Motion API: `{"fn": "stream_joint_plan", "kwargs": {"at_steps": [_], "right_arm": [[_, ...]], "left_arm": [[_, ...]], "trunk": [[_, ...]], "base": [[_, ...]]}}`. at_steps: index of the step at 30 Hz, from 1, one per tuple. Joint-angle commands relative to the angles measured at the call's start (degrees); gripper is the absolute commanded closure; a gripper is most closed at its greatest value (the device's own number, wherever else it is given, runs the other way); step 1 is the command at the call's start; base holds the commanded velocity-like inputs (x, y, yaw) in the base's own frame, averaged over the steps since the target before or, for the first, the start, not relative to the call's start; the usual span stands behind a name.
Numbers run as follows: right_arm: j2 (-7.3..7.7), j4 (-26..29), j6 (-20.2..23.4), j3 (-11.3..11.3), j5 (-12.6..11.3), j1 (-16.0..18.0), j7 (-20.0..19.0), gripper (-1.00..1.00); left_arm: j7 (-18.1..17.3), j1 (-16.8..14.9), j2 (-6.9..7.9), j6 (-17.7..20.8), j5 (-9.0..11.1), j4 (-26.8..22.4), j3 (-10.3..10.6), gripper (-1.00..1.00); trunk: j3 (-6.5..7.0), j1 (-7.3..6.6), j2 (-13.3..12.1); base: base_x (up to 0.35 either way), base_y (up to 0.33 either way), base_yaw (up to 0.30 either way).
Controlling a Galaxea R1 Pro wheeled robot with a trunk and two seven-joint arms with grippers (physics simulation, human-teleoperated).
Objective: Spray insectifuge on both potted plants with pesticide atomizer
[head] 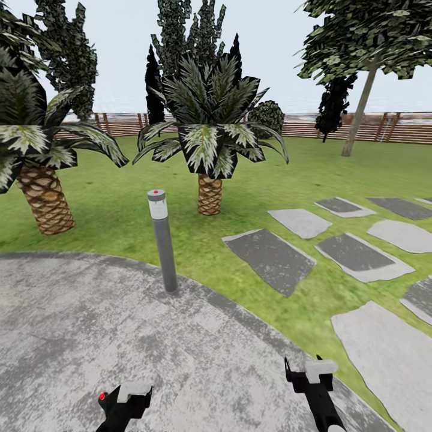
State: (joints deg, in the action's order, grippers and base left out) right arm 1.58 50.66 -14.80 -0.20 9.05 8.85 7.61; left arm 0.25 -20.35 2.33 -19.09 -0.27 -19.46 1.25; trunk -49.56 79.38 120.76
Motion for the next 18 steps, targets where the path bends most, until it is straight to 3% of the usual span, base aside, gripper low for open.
{"fn": "stream_joint_plan", "kwargs": {"at_steps": [1, 18], "right_arm": [[0.0, -0.04, -0.06, 0.0, 0.61, 0.02, 0.37, -1.0], [-0.08, -0.22, -0.06, 0.03, 0.63, 0.02, 0.47, -1.0]], "left_arm": [[0.04, -0.06, 0.02, -0.2, 0.02, 0.05, 0.09, -1.0], [0.01, -0.39, -0.01, -0.42, 0.35, -0.05, 0.37, -1.0]], "trunk": [[-0.05, -0.01, 0.02], [-0.31, -0.01, 0.02]], "base": [[0.0, 0.0, 0.186], [0.0, 0.0, 0.266]]}}
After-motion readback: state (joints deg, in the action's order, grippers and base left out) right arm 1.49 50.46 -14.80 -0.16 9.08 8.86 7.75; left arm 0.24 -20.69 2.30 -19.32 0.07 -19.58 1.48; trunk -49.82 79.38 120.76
